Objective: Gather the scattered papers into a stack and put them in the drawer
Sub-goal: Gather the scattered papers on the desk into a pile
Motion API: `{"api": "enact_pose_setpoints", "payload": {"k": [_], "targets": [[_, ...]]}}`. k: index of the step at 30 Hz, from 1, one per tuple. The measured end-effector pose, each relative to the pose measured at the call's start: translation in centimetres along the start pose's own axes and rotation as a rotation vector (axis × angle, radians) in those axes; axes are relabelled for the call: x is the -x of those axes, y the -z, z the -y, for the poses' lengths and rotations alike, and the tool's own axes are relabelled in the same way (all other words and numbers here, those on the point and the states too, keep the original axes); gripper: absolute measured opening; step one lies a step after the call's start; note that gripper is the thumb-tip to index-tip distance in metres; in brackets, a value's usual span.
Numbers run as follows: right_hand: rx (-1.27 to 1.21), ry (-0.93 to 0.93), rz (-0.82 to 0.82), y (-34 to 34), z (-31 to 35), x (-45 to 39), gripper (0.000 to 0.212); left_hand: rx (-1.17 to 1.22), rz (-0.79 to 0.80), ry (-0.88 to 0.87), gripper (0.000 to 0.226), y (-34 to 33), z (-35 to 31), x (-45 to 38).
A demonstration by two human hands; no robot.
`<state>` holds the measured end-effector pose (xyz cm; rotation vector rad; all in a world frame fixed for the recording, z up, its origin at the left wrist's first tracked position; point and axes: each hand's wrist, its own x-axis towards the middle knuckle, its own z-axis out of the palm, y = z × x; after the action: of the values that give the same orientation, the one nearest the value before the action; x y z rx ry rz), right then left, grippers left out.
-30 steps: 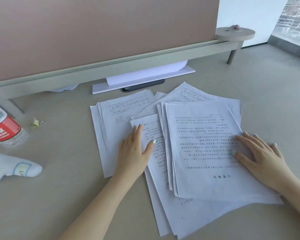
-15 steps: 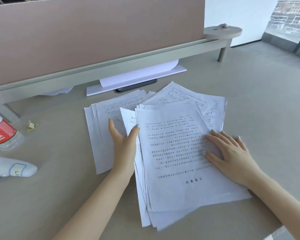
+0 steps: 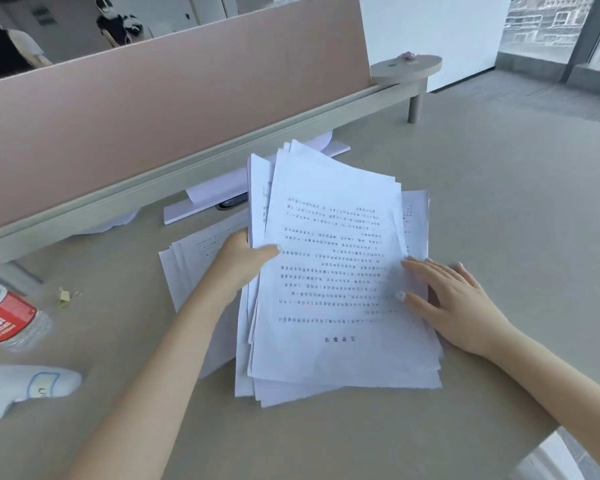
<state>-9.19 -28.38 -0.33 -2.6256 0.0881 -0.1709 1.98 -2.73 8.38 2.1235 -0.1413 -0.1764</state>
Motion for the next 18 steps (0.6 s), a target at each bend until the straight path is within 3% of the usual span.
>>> {"api": "enact_pose_setpoints", "payload": {"k": [4, 6, 9, 14, 16, 18], "targets": [[-0.036, -0.046, -0.027, -0.2, -0.4, -0.3, 0.066, -0.102, 0.081, -0.075, 0.014, 0.2, -2.0, -6.8], [-0.021, -0.058, -0.012, -0.2, -0.5, -0.3, 0.058, -0.282, 0.113, -0.058, 0.012, -0.9, -1.4, -9.6], [-0.001, -0.048, -0.020, -0.1, -0.4, -0.3, 0.065, -0.494, 0.185, 0.111, 0.063, -2.7, 1.2, -11.4], [-0.058, -0.198, -0.046, 0.3, -0.4, -1.6, 0.056, -0.452, 0.113, 0.039, 0.046, -3.9, 3.3, -9.8], [-0.087, -0.259, -0.030, 0.7, -0.4, -3.5, 0.058, -0.344, 0.161, 0.003, 0.039, -3.8, 3.1, -8.5], [-0.135, -0.302, -0.023, 1.1, -0.5, -5.4, 0.057, -0.249, 0.254, -0.045, 0.047, -3.7, 2.8, -7.0]]}}
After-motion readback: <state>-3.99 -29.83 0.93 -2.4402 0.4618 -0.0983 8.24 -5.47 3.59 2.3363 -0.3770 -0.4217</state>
